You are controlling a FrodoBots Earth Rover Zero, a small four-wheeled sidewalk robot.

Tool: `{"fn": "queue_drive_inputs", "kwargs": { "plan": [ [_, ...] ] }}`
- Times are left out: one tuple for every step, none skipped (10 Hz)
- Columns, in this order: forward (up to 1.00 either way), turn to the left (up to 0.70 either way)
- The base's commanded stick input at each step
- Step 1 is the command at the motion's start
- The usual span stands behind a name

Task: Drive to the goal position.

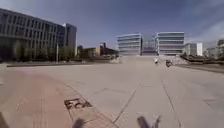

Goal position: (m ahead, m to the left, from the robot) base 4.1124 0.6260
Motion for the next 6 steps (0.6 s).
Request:
{"fn": "queue_drive_inputs", "kwargs": {
  "plan": [
    [0.70, 0.00],
    [0.70, 0.00],
    [0.70, 0.00],
    [0.70, 0.00],
    [0.70, 0.00],
    [0.70, 0.00]
  ]
}}
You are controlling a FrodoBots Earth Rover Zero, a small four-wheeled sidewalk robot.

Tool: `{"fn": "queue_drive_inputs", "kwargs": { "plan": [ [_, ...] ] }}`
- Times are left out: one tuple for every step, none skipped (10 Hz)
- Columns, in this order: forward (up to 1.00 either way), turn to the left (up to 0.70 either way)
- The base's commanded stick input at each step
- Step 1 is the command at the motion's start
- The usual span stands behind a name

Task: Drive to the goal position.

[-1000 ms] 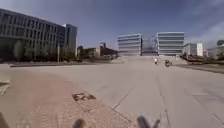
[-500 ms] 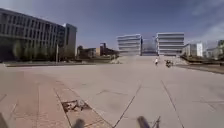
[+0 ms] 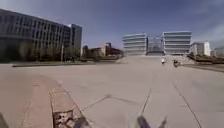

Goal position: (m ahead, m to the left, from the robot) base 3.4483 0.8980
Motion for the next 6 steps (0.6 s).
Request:
{"fn": "queue_drive_inputs", "kwargs": {
  "plan": [
    [0.70, 0.00],
    [0.70, 0.00],
    [0.70, 0.00],
    [0.70, 0.00],
    [0.70, 0.00],
    [0.70, 0.00]
  ]
}}
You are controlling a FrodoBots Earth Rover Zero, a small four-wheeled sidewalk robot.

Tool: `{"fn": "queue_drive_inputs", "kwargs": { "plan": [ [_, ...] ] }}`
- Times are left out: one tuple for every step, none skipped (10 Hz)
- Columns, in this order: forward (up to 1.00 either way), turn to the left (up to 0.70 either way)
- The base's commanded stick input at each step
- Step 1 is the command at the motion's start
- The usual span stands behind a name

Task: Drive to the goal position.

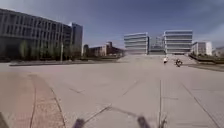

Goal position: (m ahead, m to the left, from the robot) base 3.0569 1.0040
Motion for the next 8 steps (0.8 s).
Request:
{"fn": "queue_drive_inputs", "kwargs": {
  "plan": [
    [0.70, 0.00],
    [0.70, 0.00],
    [0.70, 0.00],
    [0.70, 0.00],
    [0.70, 0.00],
    [0.70, 0.00],
    [0.70, 0.00],
    [0.70, 0.00]
  ]
}}
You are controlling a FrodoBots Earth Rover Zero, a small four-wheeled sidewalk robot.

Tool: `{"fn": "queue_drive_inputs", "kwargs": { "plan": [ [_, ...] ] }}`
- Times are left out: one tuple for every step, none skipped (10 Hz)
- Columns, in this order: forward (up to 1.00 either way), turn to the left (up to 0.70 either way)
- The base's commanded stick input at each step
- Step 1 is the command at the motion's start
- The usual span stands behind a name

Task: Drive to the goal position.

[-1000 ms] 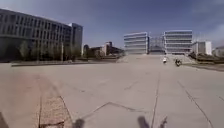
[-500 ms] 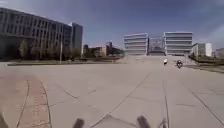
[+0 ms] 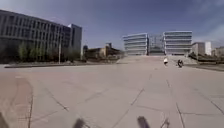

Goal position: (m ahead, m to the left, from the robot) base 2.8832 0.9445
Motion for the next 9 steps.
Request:
{"fn": "queue_drive_inputs", "kwargs": {
  "plan": [
    [0.70, 0.00],
    [0.70, 0.00],
    [0.70, 0.00],
    [0.70, 0.00],
    [0.70, 0.00],
    [0.70, 0.00],
    [0.70, 0.00],
    [0.70, 0.00],
    [0.70, 0.00]
  ]
}}
